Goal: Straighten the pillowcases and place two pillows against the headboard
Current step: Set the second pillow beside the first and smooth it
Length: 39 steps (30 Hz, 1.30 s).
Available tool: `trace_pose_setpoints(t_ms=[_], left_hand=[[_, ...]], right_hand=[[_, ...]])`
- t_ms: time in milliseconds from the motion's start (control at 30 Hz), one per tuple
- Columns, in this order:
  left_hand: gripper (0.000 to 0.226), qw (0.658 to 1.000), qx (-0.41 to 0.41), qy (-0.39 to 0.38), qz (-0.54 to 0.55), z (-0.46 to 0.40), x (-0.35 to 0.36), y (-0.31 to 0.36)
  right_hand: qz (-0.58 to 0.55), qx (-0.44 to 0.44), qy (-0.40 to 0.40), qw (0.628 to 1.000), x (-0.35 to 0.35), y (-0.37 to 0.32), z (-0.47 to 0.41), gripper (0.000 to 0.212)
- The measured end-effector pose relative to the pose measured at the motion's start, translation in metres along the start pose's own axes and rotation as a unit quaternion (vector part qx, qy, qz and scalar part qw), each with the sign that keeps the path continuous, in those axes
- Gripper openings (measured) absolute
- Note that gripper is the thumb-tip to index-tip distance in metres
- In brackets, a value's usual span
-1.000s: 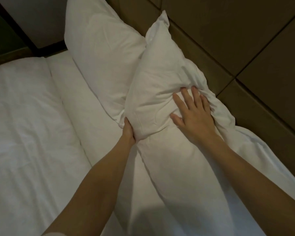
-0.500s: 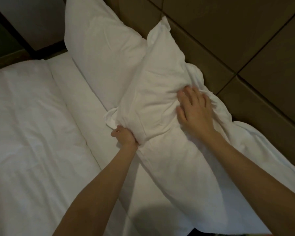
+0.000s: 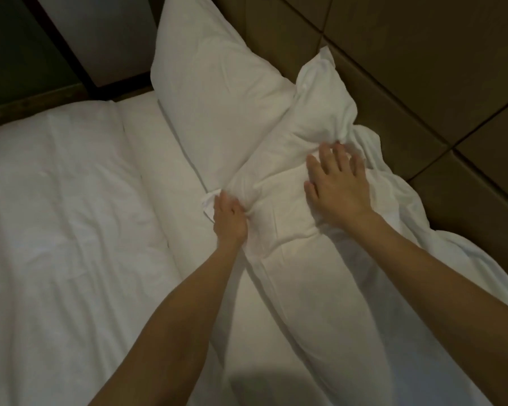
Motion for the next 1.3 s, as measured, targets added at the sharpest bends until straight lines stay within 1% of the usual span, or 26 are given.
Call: trace_pose_setpoints(t_ms=[33,67,133,167,200,233,267,300,400,500,567,633,700,767,800,867,900,967,1033,1067,1100,1133,1167,1233,1267,1300], left_hand=[[0.053,1.000,0.010,-0.010,0.004,-0.001,0.002,0.004],[0.054,1.000,-0.007,-0.011,-0.005,-0.007,0.003,0.004],[0.056,0.996,-0.090,-0.010,-0.013,-0.025,0.005,-0.005],[0.058,0.990,-0.130,-0.039,0.030,-0.035,0.007,-0.010],[0.060,0.978,-0.156,-0.087,0.110,-0.043,0.013,-0.014],[0.063,0.954,-0.183,-0.139,0.193,-0.046,0.018,-0.018],[0.066,0.930,-0.207,-0.176,0.246,-0.047,0.022,-0.021],[0.068,0.919,-0.221,-0.194,0.263,-0.048,0.023,-0.023],[0.063,0.903,-0.235,-0.219,0.284,-0.055,0.021,-0.030],[0.066,0.903,-0.251,-0.243,0.250,-0.043,0.007,-0.023],[0.066,0.910,-0.246,-0.252,0.218,-0.022,-0.004,-0.012],[0.057,0.921,-0.222,-0.246,0.204,-0.002,-0.012,-0.001],[0.049,0.936,-0.188,-0.240,0.179,0.021,-0.026,0.010],[0.047,0.944,-0.165,-0.241,0.152,0.047,-0.042,0.014],[0.046,0.948,-0.159,-0.236,0.143,0.058,-0.050,0.014],[0.040,0.953,-0.163,-0.216,0.135,0.084,-0.072,0.009],[0.037,0.956,-0.166,-0.202,0.136,0.098,-0.082,0.005],[0.035,0.960,-0.171,-0.175,0.138,0.121,-0.097,-0.004],[0.036,0.961,-0.173,-0.167,0.136,0.145,-0.107,-0.013],[0.035,0.962,-0.170,-0.167,0.135,0.154,-0.109,-0.016],[0.034,0.963,-0.163,-0.165,0.138,0.165,-0.111,-0.019],[0.033,0.964,-0.158,-0.158,0.146,0.172,-0.113,-0.021],[0.032,0.964,-0.154,-0.147,0.157,0.181,-0.114,-0.023],[0.027,0.964,-0.152,-0.128,0.178,0.192,-0.116,-0.028],[0.023,0.964,-0.153,-0.121,0.183,0.196,-0.116,-0.032],[0.021,0.964,-0.155,-0.117,0.185,0.201,-0.116,-0.035]], right_hand=[[0.008,-0.012,0.030,0.999,-0.008,-0.004,-0.005,0.051],[0.015,-0.031,0.051,0.998,-0.015,-0.006,-0.013,0.049],[0.025,-0.056,0.054,0.997,-0.020,-0.001,-0.038,0.052],[0.030,-0.060,0.038,0.997,-0.019,0.004,-0.052,0.055],[0.036,-0.062,0.015,0.997,-0.015,0.011,-0.064,0.057],[0.041,-0.062,-0.005,0.997,-0.010,0.017,-0.072,0.059],[0.045,-0.063,-0.014,0.997,-0.003,0.023,-0.079,0.061],[0.045,-0.063,-0.020,0.997,0.003,0.026,-0.082,0.062],[0.036,-0.051,-0.027,0.998,0.013,0.026,-0.083,0.063],[0.028,-0.038,-0.038,0.998,0.013,0.023,-0.083,0.062],[0.005,-0.028,-0.021,0.999,0.004,0.019,-0.078,0.059],[-0.039,-0.025,0.031,0.998,-0.008,0.011,-0.069,0.050],[-0.073,-0.049,0.090,0.992,-0.022,-0.004,-0.049,0.041],[-0.087,-0.088,0.107,0.987,-0.022,-0.017,-0.013,0.042],[-0.080,-0.106,0.075,0.988,-0.015,-0.021,0.006,0.046],[-0.045,-0.112,-0.044,0.992,0.008,-0.024,0.054,0.059],[-0.027,-0.095,-0.091,0.991,0.019,-0.020,0.078,0.063],[-0.009,-0.032,-0.140,0.990,0.035,-0.011,0.112,0.067],[-0.009,0.039,-0.167,0.985,0.037,-0.008,0.129,0.069],[-0.011,0.067,-0.162,0.984,0.033,-0.011,0.132,0.069],[-0.014,0.078,-0.137,0.987,0.028,-0.016,0.136,0.068],[-0.022,0.067,-0.109,0.992,0.025,-0.022,0.140,0.067],[-0.029,0.025,-0.095,0.995,0.025,-0.028,0.148,0.066],[-0.015,-0.069,-0.121,0.990,0.038,-0.033,0.176,0.066],[-0.020,-0.057,-0.135,0.989,0.045,-0.027,0.193,0.069],[-0.037,-0.003,-0.131,0.991,0.051,-0.015,0.211,0.073]])
Point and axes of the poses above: each hand's wrist, its own z-axis away from the middle knuckle, its own x-axis out of the palm, y = z × x, the point moved 4 cm from there along -z, towards the middle knuckle, and after that the axes turned 10 degrees about -x, right-handed, at the moved point
